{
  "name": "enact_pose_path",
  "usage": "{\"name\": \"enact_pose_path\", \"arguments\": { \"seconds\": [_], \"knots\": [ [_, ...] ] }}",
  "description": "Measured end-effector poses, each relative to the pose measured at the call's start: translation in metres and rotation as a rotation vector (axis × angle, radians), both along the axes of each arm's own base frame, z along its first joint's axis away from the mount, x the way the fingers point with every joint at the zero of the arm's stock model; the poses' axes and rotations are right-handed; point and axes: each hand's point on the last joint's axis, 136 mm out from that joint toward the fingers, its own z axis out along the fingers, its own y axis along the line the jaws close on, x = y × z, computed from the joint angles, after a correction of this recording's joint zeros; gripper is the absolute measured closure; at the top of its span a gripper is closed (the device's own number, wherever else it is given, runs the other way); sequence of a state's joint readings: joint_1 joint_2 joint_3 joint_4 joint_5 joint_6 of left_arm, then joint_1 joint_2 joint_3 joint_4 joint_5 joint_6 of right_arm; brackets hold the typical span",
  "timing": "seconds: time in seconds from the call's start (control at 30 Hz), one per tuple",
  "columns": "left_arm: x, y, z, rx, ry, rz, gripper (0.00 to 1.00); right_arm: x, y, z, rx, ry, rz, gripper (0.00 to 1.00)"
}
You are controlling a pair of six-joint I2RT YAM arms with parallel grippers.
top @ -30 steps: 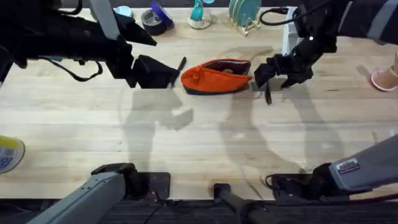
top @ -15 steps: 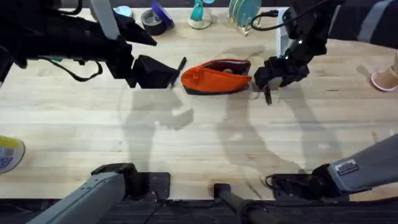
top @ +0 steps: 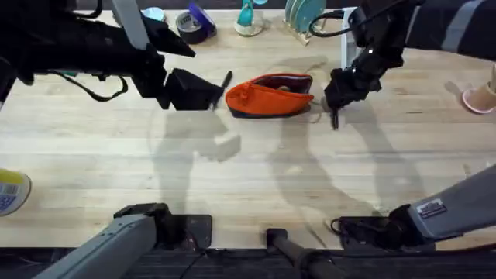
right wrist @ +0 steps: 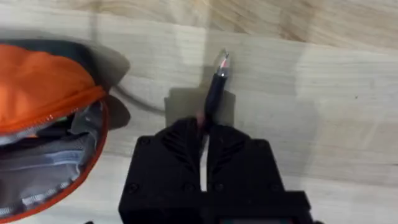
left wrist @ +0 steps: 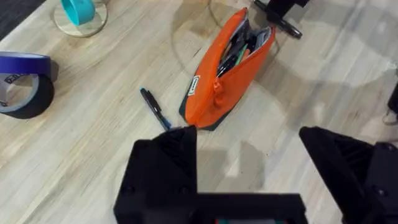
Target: Unzip the bag, pick up the pens from the table one at a time and place them inside, then zip the bag closed.
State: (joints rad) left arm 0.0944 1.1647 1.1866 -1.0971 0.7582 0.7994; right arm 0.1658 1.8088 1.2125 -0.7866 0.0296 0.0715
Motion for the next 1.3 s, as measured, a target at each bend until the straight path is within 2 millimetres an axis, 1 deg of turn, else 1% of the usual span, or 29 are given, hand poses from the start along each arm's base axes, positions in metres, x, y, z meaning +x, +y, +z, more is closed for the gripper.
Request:
{"name": "enact_pose_path", "arguments": {
  "seconds": [0.6, 0.83, 0.93, 1.03, 1.13, 1.3],
  "knots": [
    [0.0, 0.0, 0.0, 0.0, 0.0, 0.0, 0.008, 0.001, 0.0, 0.001, 0.0, -0.002, -0.001, 0.968],
    [0.0, 0.0, 0.0, 0.0, 0.0, 0.0, 0.008, -0.001, -0.001, 0.005, -0.002, 0.013, -0.006, 0.97],
    [0.0, 0.0, 0.0, 0.0, 0.0, 0.0, 0.008, 0.003, -0.003, 0.016, -0.003, 0.012, -0.002, 0.97],
    [0.0, 0.0, 0.0, 0.0, 0.0, 0.0, 0.008, 0.009, -0.006, 0.033, -0.003, 0.002, 0.005, 0.97],
    [0.0, 0.0, 0.0, 0.0, 0.0, 0.0, 0.008, 0.015, -0.009, 0.055, -0.004, -0.008, 0.015, 0.97],
    [0.0, 0.0, 0.0, 0.0, 0.0, 0.0, 0.008, 0.022, -0.009, 0.097, -0.007, -0.045, 0.079, 0.97]
  ]
}}
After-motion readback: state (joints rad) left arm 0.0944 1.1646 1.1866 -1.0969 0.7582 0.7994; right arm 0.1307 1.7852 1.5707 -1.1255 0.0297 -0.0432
